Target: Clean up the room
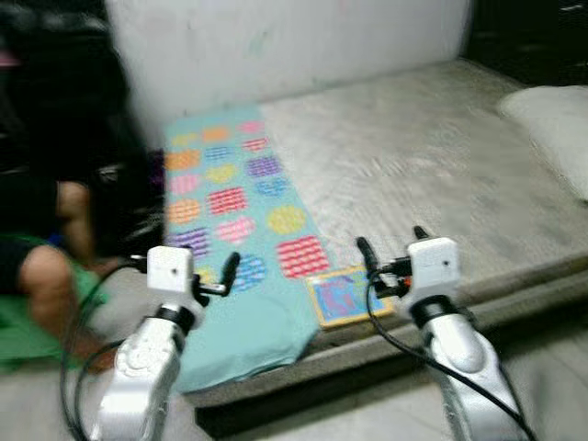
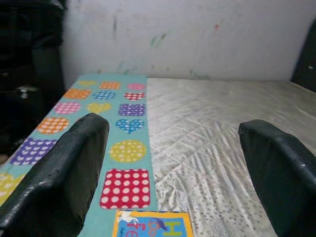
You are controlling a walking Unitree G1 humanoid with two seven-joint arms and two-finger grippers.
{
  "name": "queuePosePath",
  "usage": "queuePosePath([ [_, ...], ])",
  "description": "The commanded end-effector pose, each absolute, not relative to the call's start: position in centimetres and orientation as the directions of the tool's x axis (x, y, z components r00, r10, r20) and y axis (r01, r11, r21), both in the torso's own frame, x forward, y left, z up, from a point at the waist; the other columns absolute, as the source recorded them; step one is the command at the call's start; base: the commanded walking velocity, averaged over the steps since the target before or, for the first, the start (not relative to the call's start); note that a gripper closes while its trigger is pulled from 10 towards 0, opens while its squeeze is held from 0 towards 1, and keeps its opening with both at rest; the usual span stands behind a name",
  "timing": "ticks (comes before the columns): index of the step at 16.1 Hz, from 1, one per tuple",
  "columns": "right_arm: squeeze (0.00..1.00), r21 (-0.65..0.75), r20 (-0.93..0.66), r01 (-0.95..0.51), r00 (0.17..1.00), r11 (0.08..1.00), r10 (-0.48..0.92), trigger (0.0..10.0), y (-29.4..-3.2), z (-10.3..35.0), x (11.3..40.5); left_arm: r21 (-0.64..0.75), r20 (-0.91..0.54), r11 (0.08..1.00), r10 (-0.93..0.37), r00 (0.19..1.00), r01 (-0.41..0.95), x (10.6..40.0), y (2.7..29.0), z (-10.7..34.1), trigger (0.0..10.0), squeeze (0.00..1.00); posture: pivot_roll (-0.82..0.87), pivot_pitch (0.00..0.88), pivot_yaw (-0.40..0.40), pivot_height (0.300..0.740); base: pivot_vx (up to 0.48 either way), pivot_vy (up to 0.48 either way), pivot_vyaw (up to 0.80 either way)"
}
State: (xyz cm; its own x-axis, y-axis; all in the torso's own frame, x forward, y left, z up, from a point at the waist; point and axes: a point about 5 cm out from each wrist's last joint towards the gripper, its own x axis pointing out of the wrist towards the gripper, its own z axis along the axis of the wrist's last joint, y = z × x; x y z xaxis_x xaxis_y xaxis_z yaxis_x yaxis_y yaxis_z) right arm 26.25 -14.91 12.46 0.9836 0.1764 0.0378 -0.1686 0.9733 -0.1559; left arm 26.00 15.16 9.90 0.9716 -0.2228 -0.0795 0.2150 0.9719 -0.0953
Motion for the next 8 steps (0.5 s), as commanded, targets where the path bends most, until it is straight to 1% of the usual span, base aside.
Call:
queuePosePath([
  [1, 0.00, -0.146, 0.043, -0.178, 0.982, 0.973, 0.186, 10.0, -14.72, 12.50, 26.24, -0.081, -0.066, 0.972, -0.224, 0.972, 0.219, 26.10, 15.28, 10.27, 10.0, 0.00, -0.25, 0.000, 0.099, 0.740, 0.000, 0.000, 0.48],
  [5, 0.00, -0.142, 0.052, -0.183, 0.980, 0.973, 0.192, 10.0, -14.57, 12.64, 26.21, -0.121, -0.053, 0.957, -0.272, 0.961, 0.264, 25.96, 14.83, 10.47, 10.0, 0.00, -0.25, 0.000, 0.096, 0.740, 0.000, 0.000, 0.00],
  [7, 0.00, -0.143, 0.056, -0.189, 0.979, 0.972, 0.198, 10.0, -14.46, 12.65, 26.17, -0.121, -0.047, 0.951, -0.293, 0.955, 0.285, 25.84, 14.49, 10.56, 10.0, 0.00, -0.25, 0.000, 0.096, 0.740, 0.000, 0.000, 0.78],
  [8, 0.00, -0.135, 0.058, -0.190, 0.978, 0.972, 0.199, 10.0, -14.45, 12.67, 26.16, -0.117, -0.046, 0.950, -0.295, 0.954, 0.289, 25.81, 14.44, 10.58, 10.0, 0.00, -0.25, 0.000, 0.096, 0.740, 0.000, 0.000, 0.00],
])
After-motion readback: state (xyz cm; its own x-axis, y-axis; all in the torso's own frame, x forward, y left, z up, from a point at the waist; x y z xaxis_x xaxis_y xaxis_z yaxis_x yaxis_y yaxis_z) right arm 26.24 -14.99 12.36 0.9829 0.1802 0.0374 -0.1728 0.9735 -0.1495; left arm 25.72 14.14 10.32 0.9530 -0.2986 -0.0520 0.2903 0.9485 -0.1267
